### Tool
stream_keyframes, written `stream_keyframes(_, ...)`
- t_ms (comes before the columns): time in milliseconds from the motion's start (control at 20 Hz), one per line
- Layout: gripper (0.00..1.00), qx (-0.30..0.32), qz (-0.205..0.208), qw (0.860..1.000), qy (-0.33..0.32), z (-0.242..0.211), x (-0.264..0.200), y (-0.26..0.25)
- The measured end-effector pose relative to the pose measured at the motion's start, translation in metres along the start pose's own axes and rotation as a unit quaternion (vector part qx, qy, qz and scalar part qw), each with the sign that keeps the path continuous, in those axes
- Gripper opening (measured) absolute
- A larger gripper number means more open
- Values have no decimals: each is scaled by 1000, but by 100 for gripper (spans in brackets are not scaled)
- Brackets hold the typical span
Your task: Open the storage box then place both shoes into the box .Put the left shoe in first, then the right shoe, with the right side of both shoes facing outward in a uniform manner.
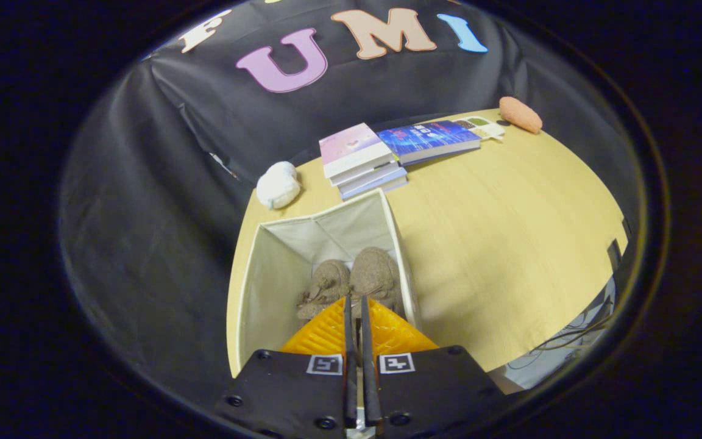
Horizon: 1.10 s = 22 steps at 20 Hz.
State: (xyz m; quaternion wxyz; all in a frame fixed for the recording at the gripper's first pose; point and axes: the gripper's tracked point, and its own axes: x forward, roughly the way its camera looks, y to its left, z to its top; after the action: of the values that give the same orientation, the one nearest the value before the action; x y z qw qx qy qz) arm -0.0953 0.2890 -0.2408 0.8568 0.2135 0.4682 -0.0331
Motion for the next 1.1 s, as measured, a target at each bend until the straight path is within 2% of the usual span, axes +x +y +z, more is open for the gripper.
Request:
stream_keyframes(250, 8, -32, 7, 996, -79, 52, -12, -13)
stream_keyframes(550, 8, -70, 5, 979, -193, 142, -42, -38)
stream_keyframes(700, 8, -99, 0, 963, -252, 191, -64, -50)
stream_keyframes(1100, 8, -158, -2, 907, -389, 309, -134, -67)
